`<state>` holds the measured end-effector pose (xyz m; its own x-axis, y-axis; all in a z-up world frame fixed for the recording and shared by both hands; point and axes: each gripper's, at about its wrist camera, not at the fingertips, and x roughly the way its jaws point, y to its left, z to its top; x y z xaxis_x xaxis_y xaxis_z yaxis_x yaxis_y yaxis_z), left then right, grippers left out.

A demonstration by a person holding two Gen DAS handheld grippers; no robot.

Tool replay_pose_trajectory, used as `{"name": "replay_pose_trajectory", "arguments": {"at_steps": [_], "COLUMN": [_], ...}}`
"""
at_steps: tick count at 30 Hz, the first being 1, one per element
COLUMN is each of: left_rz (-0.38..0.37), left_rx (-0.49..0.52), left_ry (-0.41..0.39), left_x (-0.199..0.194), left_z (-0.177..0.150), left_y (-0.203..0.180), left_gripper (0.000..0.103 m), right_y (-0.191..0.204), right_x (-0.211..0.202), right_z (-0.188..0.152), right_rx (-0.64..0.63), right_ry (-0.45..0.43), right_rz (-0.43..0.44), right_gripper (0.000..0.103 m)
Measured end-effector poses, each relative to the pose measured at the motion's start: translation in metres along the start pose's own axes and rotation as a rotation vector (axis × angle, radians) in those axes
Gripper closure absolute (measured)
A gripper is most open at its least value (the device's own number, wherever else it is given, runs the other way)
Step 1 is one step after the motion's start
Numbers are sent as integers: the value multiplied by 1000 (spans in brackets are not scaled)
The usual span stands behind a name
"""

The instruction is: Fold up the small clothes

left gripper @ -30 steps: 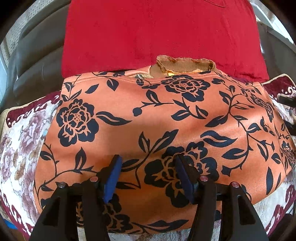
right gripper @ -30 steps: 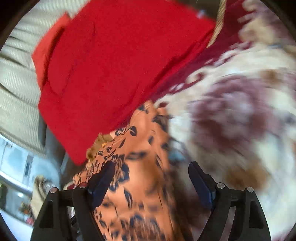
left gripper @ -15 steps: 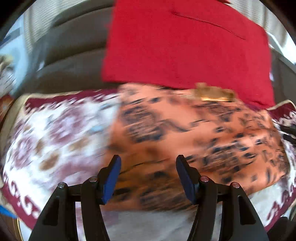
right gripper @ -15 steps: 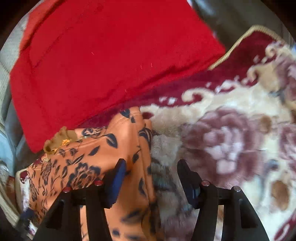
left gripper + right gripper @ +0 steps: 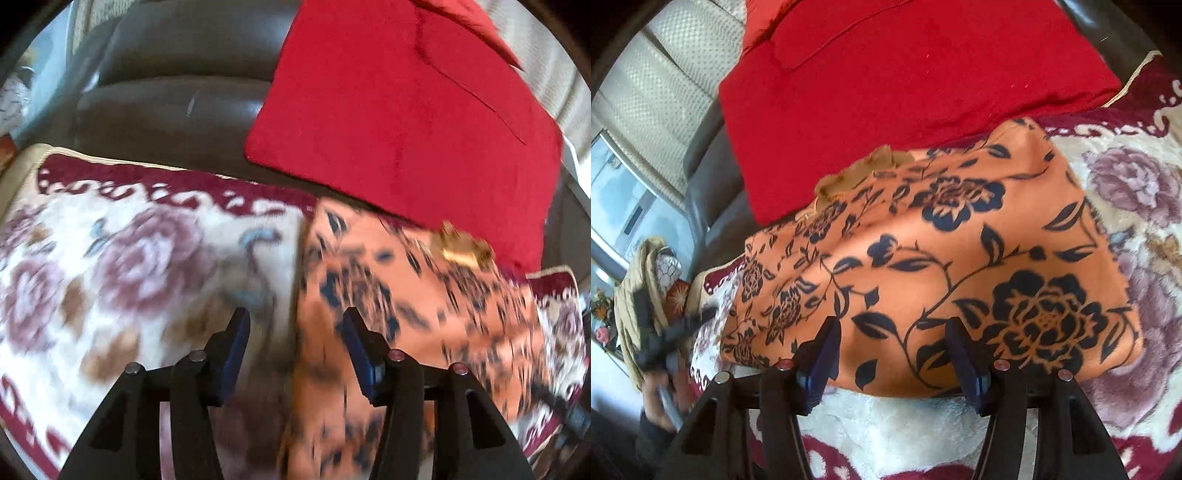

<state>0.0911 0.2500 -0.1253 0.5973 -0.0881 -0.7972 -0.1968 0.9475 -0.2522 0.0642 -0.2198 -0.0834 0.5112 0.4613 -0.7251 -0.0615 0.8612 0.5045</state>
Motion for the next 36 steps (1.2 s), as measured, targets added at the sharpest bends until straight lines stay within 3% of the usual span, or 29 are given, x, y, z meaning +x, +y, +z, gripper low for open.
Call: {"name": "replay_pose_trajectory", "arguments": {"at_steps": [5,6,7,10,13,19,22,24,26,28,32,36], "left_rz": [-31,3,22,0,47,49,27,32,42,47,49,53], "left_rx": [5,39,48,-21,45,85,89,96,123,133,110,130], "left_ry": [106,114,127,151,120,49,32,15,4,9,15,30], "left_x": [70,82,88,101,94,62,38,25,9,2,-6,-5], "left_z": [46,51,53,60,59,46,25,10,-10,-25,-45,-62], "left_y": [-10,-14,-15,-5,-15,-23,-27,-30,-32,-30,-29,-40], "left_gripper": [52,74,87,89,89,85,71,52,49,49,48,48], "right_y": [-8,-8,-8,-13,-23,-19,-32,-53,-93,-125,-139,-110], "right_x": [5,6,10,14,11,-8,21,43,58,56,27,-6], "right_z": [0,3,4,4,6,43,80,105,131,141,136,101], "right_rx": [20,18,14,34,88,98,122,173,263,374,420,322], "right_ry": [11,15,20,28,41,-10,41,59,32,-27,-101,-109], "right_rz": [14,17,19,25,41,99,162,128,37,68,7,-23], "right_gripper": [40,40,40,40,41,40,40,40,42,43,41,39]}}
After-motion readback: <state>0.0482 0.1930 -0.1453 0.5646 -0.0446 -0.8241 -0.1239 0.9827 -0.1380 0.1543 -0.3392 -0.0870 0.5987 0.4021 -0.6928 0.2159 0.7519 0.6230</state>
